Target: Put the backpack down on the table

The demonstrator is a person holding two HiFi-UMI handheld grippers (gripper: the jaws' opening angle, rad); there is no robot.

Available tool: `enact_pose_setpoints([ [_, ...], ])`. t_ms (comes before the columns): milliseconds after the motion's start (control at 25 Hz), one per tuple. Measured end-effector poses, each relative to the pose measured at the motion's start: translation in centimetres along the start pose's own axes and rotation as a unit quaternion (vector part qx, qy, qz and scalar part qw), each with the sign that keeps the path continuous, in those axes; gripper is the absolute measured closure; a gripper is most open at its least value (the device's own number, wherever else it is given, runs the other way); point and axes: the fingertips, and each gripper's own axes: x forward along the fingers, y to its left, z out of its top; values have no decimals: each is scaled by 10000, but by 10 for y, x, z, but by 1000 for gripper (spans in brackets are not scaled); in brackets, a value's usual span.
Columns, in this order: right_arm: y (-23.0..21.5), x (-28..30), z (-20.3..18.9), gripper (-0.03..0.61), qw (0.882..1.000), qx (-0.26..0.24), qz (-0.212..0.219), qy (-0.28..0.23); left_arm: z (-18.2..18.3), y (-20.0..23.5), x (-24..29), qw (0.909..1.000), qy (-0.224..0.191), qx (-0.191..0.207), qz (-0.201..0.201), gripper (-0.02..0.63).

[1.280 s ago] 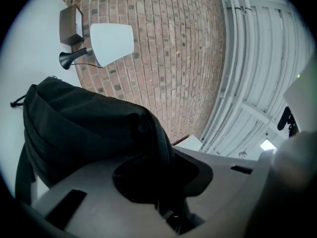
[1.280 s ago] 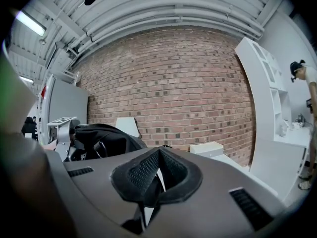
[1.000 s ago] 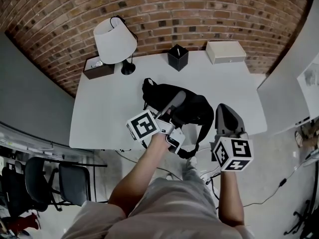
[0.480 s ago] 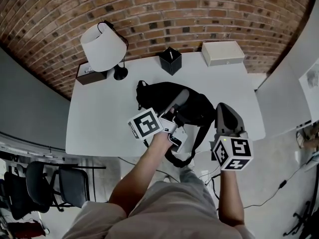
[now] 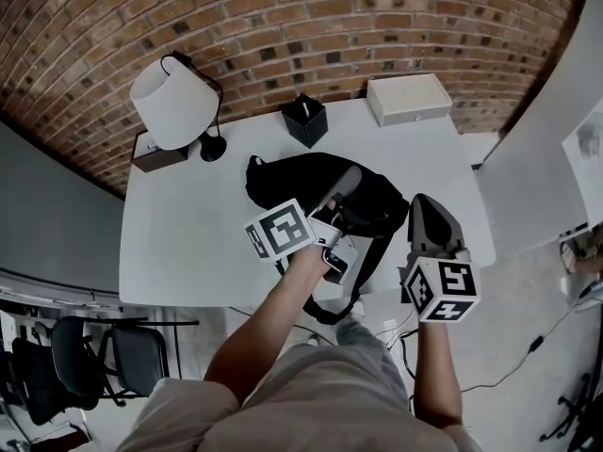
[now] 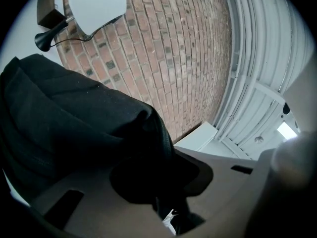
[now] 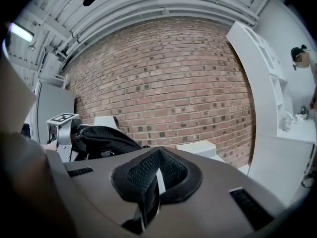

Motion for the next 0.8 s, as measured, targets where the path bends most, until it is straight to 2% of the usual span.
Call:
enact_pose_setpoints([
  [400,-43,13,-1,578,9999,137,18,39,-24,17,48,9984,300,205,423,538],
  [800,-70,42,-1,578,9996,122,205,133,-46,49,96,9918,677,403,1008,535],
])
